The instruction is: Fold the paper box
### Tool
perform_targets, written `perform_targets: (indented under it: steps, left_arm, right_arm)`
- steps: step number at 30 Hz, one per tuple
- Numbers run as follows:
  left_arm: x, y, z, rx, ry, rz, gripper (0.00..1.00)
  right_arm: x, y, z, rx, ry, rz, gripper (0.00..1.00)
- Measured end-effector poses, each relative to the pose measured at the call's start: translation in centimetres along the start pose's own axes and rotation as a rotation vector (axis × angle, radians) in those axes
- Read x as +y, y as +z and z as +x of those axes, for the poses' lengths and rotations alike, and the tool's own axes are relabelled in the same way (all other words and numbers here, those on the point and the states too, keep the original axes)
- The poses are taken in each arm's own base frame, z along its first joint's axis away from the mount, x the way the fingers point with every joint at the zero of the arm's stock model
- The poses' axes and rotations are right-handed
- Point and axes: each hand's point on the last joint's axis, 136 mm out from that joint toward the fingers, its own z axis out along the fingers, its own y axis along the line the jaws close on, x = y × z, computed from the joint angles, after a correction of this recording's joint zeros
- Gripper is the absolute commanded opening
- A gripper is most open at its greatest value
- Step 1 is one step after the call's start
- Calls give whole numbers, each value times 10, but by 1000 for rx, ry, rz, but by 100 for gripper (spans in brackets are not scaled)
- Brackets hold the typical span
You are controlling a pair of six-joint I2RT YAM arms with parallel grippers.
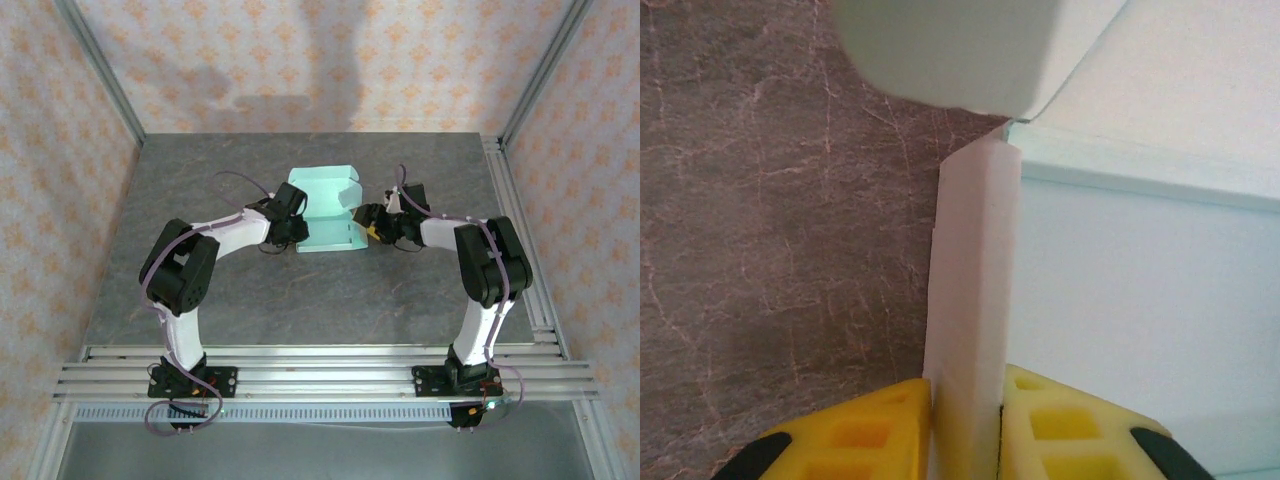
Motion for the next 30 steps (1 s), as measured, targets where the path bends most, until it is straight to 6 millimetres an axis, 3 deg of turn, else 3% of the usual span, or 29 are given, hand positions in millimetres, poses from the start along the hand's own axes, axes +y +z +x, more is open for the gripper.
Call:
perform_targets:
  steps: [8, 16, 24, 30]
  left_arm:
    - [0, 0, 0, 1, 6, -1, 15]
    - [-1, 2, -1, -5, 17, 4, 7]
    - [-2, 3, -2, -11, 23, 9, 2]
    - [-2, 3, -3, -14, 32, 6, 0]
  right_arm:
    - [15, 0, -6, -16, -8, -61, 67]
    - [24, 4, 3, -11, -61, -60, 66]
    - [46, -10, 1, -70, -165, -40, 66]
    - [50, -24, -6, -118, -190, -4, 69]
